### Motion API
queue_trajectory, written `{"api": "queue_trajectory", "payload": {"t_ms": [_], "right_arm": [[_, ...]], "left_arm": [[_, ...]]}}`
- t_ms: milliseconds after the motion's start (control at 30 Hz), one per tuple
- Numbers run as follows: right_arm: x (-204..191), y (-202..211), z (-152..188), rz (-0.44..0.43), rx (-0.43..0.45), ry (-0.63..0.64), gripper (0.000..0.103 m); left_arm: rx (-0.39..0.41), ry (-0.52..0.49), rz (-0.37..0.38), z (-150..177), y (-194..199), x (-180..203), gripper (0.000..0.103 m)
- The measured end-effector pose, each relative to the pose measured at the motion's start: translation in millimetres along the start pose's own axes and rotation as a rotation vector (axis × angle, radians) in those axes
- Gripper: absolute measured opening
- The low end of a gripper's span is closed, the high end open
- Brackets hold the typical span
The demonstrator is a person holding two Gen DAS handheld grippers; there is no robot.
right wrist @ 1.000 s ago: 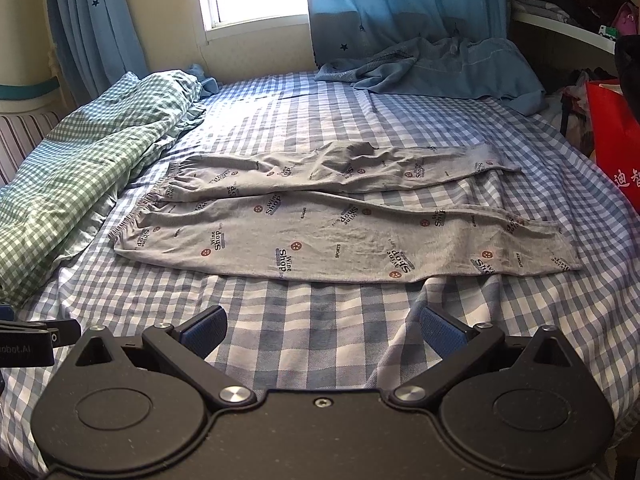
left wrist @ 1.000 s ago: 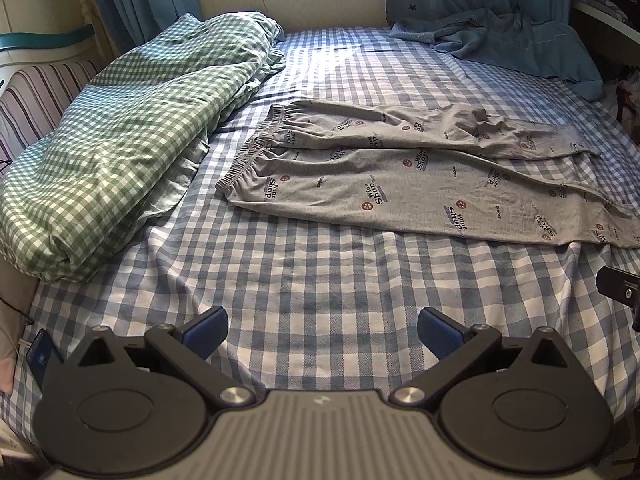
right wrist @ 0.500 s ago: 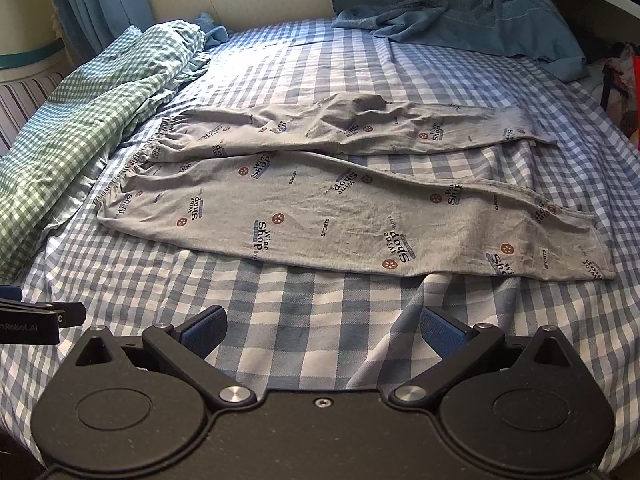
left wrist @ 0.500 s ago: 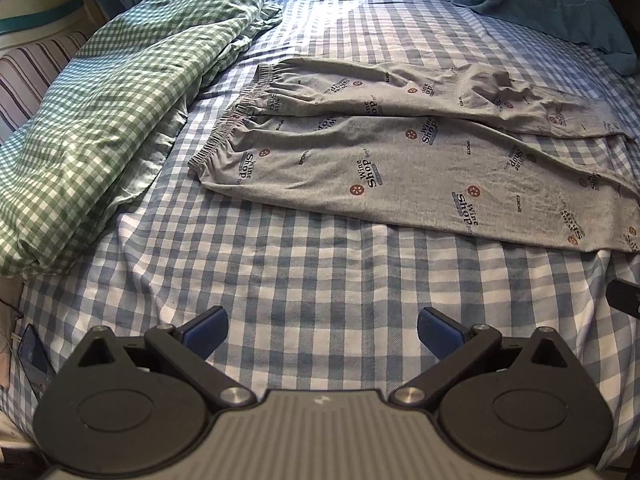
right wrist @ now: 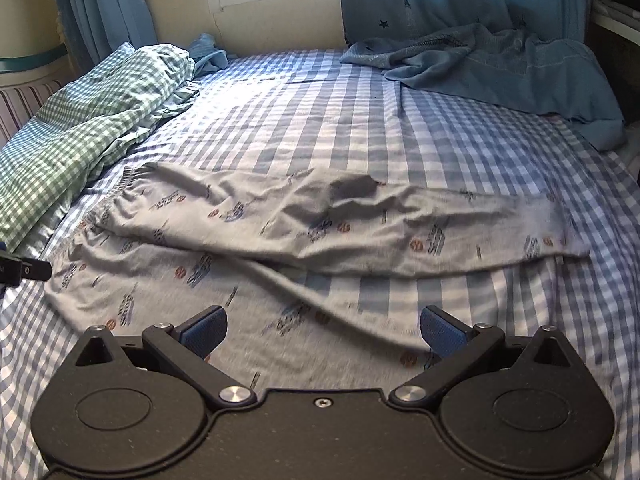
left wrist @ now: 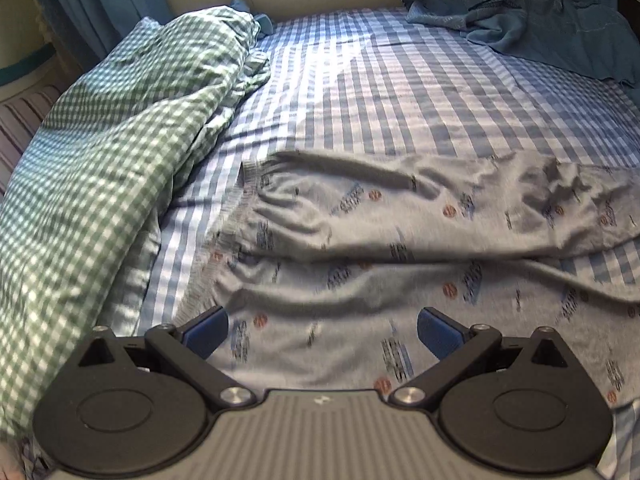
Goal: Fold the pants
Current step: 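Close both grippers on the waistband corners of the grey pants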
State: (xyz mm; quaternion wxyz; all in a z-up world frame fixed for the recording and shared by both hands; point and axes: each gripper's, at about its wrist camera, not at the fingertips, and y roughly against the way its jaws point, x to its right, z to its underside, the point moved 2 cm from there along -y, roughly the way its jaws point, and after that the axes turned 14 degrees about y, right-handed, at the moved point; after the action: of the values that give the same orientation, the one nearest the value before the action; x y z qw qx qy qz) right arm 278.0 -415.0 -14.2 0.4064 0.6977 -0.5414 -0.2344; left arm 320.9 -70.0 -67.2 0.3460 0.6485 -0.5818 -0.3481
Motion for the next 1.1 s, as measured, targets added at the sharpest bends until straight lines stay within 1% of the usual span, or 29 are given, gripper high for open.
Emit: {"api": "queue_trajectory", "payload": {"t_ms": [100, 200, 267, 367, 467, 533, 567, 600, 667, 733, 767, 833, 867, 900, 933, 967, 1033, 1100], "right_arm": [[20, -38, -33, -0.039, 0.01, 0.032, 0.103], [36, -82, -60, -0.118, -0.005, 0.051, 0.103], [44, -110, -79, -0.174, -0.007, 0.063, 0.103], [59, -150, -101, -0.227, -0.014, 0.118, 0.103], [68, -190, -119, -0.278, -0.048, 0.199, 0.103], [71, -212, -127, -0.313, -0.071, 0.247, 0.102], [73, -221, -132, -0.324, -0.081, 0.261, 0.102], [75, -229, -136, -0.332, -0.085, 0.273, 0.099], [78, -241, -141, -0.33, -0.091, 0.302, 0.095], [83, -250, -145, -0.352, -0.094, 0.318, 0.091], [85, -254, -146, -0.368, -0.1, 0.32, 0.088], [89, -263, -147, -0.416, -0.129, 0.323, 0.083], [89, -267, -146, -0.444, -0.146, 0.326, 0.076], [88, -270, -145, -0.47, -0.169, 0.329, 0.069], [87, -273, -145, -0.485, -0.188, 0.331, 0.066], [85, -274, -145, -0.495, -0.201, 0.338, 0.061], [79, -273, -146, -0.505, -0.201, 0.375, 0.054], [76, -274, -148, -0.499, -0.199, 0.403, 0.04]], "left_arm": [[0.043, -0.023, 0.016, -46, -36, 2, 0.103], [0.081, -0.082, 0.045, -83, -75, 11, 0.103], [0.121, -0.162, 0.077, -103, -100, 21, 0.103], [0.148, -0.307, 0.14, -120, -134, 37, 0.103], [0.133, -0.489, 0.184, -125, -167, 56, 0.103], [0.123, -0.571, 0.194, -127, -186, 65, 0.103], [0.109, -0.603, 0.203, -127, -196, 67, 0.103], [0.089, -0.626, 0.214, -129, -204, 69, 0.102], [0.043, -0.65, 0.231, -132, -219, 71, 0.095], [0.004, -0.652, 0.241, -138, -231, 71, 0.092], [-0.02, -0.652, 0.251, -143, -237, 70, 0.09], [-0.06, -0.65, 0.269, -149, -246, 66, 0.084], [-0.085, -0.652, 0.277, -151, -250, 66, 0.082], [-0.129, -0.654, 0.284, -152, -253, 64, 0.081], [-0.163, -0.655, 0.285, -153, -257, 64, 0.079], [-0.185, -0.654, 0.29, -153, -261, 65, 0.074], [-0.226, -0.649, 0.3, -153, -265, 65, 0.069], [-0.264, -0.652, 0.313, -152, -270, 66, 0.059]]}}
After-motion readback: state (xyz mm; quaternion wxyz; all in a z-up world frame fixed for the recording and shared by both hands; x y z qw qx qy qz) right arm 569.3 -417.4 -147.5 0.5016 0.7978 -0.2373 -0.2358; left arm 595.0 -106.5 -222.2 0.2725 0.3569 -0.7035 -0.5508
